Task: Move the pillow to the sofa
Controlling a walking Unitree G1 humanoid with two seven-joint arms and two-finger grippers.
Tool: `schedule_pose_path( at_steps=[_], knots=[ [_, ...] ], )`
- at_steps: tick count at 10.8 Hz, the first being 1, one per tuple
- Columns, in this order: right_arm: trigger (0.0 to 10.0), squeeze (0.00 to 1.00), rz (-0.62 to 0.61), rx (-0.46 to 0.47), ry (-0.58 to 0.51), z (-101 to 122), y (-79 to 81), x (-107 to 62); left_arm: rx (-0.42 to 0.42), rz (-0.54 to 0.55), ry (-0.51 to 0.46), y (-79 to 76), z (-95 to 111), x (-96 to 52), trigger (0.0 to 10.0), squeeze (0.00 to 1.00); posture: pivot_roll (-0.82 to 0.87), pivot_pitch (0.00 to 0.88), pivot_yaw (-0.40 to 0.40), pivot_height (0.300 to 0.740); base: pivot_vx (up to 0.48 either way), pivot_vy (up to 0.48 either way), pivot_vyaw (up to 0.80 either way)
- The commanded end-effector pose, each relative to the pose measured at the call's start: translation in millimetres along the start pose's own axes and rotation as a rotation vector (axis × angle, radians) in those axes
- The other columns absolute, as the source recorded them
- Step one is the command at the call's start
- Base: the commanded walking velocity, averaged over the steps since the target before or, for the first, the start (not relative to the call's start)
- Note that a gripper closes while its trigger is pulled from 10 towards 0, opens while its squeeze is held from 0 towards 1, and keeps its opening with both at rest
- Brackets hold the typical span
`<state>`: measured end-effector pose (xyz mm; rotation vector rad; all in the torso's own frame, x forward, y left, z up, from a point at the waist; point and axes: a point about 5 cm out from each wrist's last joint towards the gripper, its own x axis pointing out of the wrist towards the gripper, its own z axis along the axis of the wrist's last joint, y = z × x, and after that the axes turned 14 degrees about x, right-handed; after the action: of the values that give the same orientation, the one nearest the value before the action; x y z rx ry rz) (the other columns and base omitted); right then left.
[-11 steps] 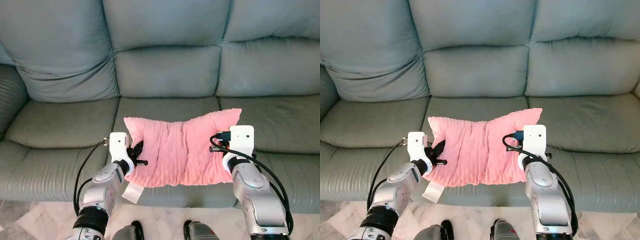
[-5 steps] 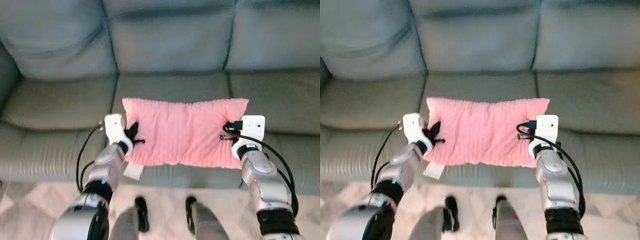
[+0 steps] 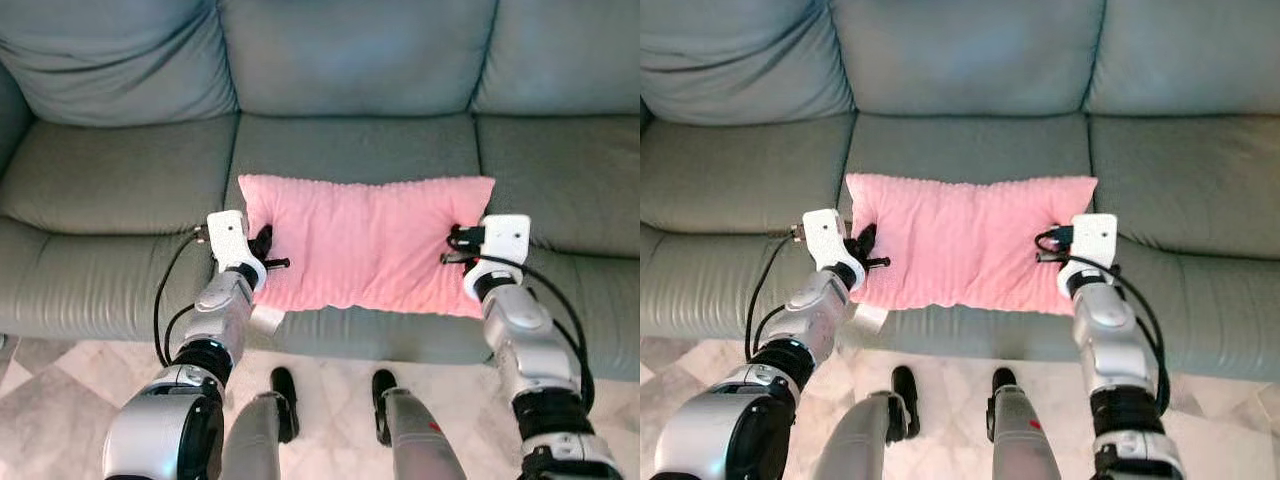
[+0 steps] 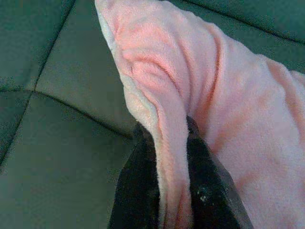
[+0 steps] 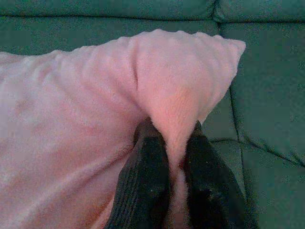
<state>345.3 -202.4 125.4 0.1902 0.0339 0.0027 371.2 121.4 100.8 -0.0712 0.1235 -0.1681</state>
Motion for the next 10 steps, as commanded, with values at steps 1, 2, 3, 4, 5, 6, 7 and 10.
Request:
schedule_pose_path(
  at_steps=[1,2,3,4,5,6,7,10],
  knots=[
    [10.0,0.00,-0.015,0.029,0.014,-9.1,-7.7,-3.1,-0.025,0.031,0.037,5.8,-14.6,-6.0,10.0,0.48,-0.20,0.507,0.127,0.740,0.000,0.000,0.00],
    [10.0,1.00,-0.008,0.035,0.001,-8.3,-8.6,-1.7,-0.037,0.043,0.036,6.3,-15.2,-6.1,10.0,1.00,-0.21,0.507,0.124,0.740,0.000,0.000,0.00],
    [10.0,1.00,-0.007,0.033,-0.006,-7.4,-9.4,-1.0,-0.041,0.050,0.034,7.0,-15.5,-6.4,10.0,1.00,-0.21,0.507,0.121,0.740,0.000,0.000,0.00],
    [10.0,1.00,-0.006,0.032,-0.008,-7.0,-10.3,-0.6,-0.043,0.057,0.034,8.0,-15.9,-6.7,10.0,1.00,-0.21,0.507,0.118,0.740,0.000,0.000,0.00],
    [10.0,1.00,-0.001,0.033,-0.014,-5.5,-11.7,1.2,-0.041,0.073,0.033,10.3,-15.8,-7.0,10.0,1.00,-0.21,0.509,0.115,0.740,0.000,0.000,0.00],
    [10.0,1.00,0.002,0.031,-0.018,-4.4,-13.6,3.0,-0.031,0.082,0.034,11.7,-15.9,-7.3,10.0,1.00,-0.21,0.509,0.115,0.740,0.000,0.000,0.00],
    [10.0,1.00,-0.001,0.025,-0.019,-3.8,-15.6,3.5,-0.034,0.084,0.034,11.7,-16.2,-7.4,10.0,1.00,-0.21,0.509,0.115,0.740,0.000,0.000,0.00],
    [10.0,1.00,-0.016,0.012,-0.034,-1.9,-21.3,4.3,-0.035,0.081,0.055,10.2,-23.7,-10.4,10.0,1.00,-0.21,0.506,0.114,0.740,0.000,0.000,0.00]
  ],
)
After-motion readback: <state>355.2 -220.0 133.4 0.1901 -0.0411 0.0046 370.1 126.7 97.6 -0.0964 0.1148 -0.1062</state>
